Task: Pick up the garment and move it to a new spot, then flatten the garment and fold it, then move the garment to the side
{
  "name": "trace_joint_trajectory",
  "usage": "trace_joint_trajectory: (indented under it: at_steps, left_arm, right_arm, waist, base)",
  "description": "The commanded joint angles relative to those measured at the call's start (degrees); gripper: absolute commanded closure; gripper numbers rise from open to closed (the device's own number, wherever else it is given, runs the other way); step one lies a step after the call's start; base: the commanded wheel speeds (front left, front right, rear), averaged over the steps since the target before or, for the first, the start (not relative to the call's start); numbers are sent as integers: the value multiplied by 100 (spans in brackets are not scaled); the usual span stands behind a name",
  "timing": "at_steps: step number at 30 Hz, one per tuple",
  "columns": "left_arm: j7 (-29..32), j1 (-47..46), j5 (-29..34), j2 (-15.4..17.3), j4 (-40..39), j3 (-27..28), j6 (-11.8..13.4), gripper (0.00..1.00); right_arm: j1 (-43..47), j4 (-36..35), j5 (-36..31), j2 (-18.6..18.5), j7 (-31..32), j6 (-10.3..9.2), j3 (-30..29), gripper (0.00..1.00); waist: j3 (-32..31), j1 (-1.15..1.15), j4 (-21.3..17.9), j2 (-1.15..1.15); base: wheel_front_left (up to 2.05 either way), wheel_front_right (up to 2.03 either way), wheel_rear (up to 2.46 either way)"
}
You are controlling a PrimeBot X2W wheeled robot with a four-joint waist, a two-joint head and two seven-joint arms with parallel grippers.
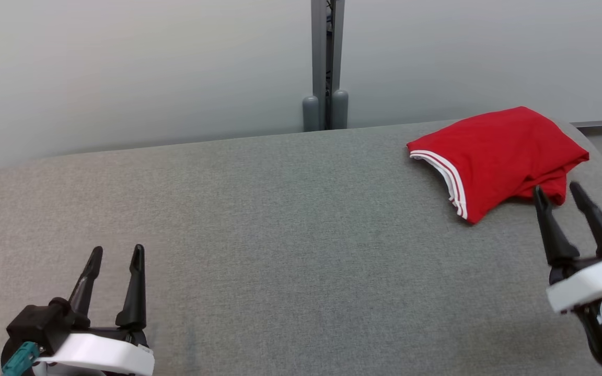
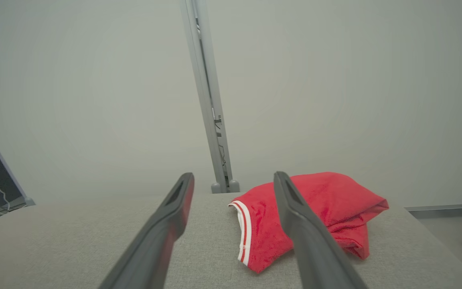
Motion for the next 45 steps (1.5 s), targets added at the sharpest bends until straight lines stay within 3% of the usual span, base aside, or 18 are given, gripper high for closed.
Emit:
trace_joint_trajectory:
  at_steps: [1,10,17,26,45]
  left_arm:
    - [-8,5,54,-10,-39,62,-38,0]
    - [-7,296,388,-300,-217,539,-145,0]
    - [-7,463,671,-649,-163,712,-253,0]
    - [-7,297,1015,-883,-118,898,-508,0]
    - [-8,312,1567,-1104,-1,1185,-671,0]
  right_arm:
    - [162,-72,-69,35,-42,2,-87,0]
    - [1353,-1099,-905,908,-46,2,-865,0]
    - [1505,-1402,-1519,1585,-41,2,-993,0]
    - [1454,-1295,-1752,1577,-42,2,-940,0]
    - [1519,-1437,-1778,1611,-42,2,-1082,0]
  waist:
    - [4,0,35,0]
    - [-20,0,223,0]
    - [134,0,230,0]
    - [184,0,243,0]
    - [186,0,256,0]
  base:
    - [0,0,0]
    - [0,0,0]
    - [0,0,0]
    - [0,0,0]
    - [0,0,0]
